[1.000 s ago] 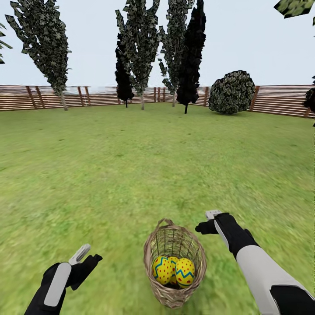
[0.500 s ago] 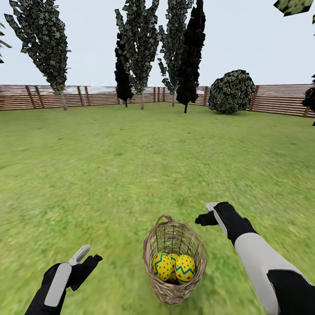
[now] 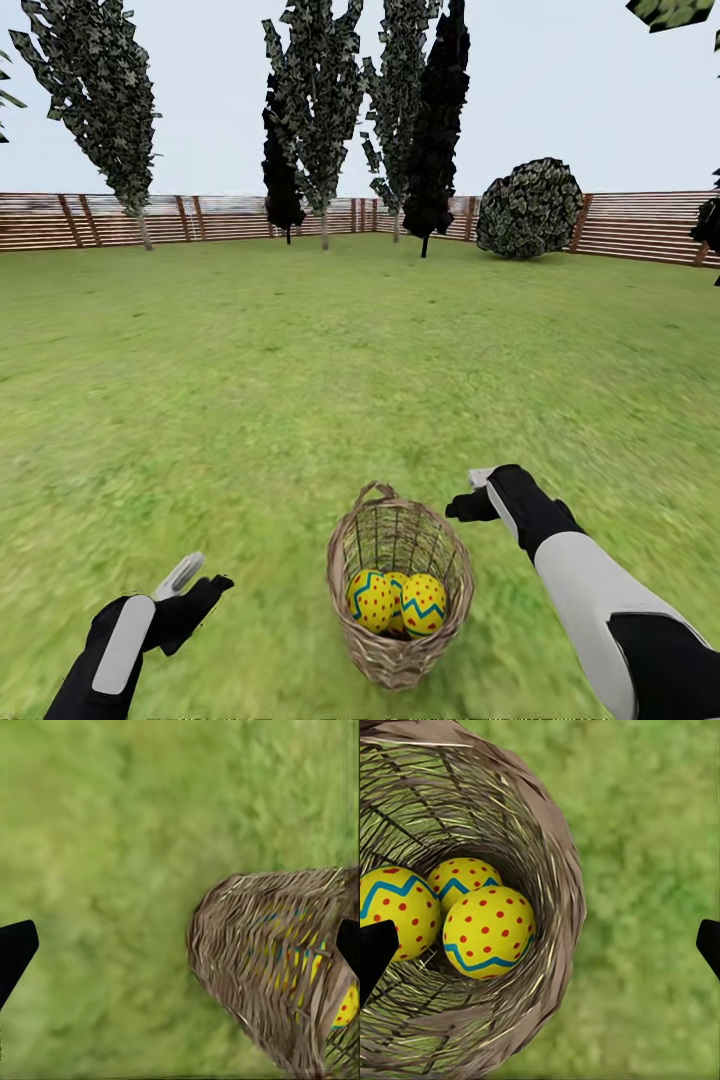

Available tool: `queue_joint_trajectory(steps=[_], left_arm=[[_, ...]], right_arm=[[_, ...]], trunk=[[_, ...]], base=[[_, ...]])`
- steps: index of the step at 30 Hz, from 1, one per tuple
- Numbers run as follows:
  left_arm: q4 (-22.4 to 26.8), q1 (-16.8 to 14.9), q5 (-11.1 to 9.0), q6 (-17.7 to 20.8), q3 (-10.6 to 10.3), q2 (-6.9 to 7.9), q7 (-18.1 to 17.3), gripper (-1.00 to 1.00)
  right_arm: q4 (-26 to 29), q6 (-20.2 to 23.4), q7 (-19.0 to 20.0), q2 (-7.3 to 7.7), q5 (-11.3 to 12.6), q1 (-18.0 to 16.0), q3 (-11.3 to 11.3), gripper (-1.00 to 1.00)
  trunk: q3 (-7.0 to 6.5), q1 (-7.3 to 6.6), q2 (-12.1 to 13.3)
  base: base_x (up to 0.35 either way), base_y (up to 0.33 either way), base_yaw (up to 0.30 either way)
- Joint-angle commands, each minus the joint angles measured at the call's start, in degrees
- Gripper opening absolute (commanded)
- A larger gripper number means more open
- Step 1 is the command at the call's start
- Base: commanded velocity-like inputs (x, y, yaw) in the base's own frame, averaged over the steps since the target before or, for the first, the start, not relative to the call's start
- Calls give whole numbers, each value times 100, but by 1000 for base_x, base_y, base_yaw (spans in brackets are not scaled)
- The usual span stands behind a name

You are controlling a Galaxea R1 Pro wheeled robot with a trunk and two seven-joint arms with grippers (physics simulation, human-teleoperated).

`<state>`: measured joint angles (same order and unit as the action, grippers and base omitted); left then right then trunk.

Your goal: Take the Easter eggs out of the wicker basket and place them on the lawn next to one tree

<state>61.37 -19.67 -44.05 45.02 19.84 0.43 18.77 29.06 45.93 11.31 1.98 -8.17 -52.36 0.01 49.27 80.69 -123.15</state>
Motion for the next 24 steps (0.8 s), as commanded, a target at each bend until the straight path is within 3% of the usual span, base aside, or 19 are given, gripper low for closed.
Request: queue_joint_trajectory(steps=[1,4,5,8,10,24], left_arm=[[3,-64,-62,160,-2,53,6,100],[-169,-353,-44,496,-17,152,-45,100],[-464,-534,-42,568,-22,191,-80,100],[-1305,-781,-59,410,-29,236,-176,100],[-1532,-843,-62,350,-34,246,-246,100],[-1831,-897,-17,180,-51,242,-311,100]], right_arm=[[7,22,46,0,-59,-4,0,100],[3,23,42,-2,-56,-8,-1,100],[3,23,39,-3,-55,-9,-1,100],[-1,22,21,-2,-52,-10,-1,100],[-1,26,14,1,-36,-11,-1,100],[-76,30,-56,4,8,-12,-1,100]], trunk=[[24,22,-44],[78,88,-164],[96,110,-205],[150,175,-325],[186,219,-405],[437,527,-967]], base=[[0,0,0],[0,0,0],[0,0,0],[0,0,0],[0,0,0],[0,0,0]])
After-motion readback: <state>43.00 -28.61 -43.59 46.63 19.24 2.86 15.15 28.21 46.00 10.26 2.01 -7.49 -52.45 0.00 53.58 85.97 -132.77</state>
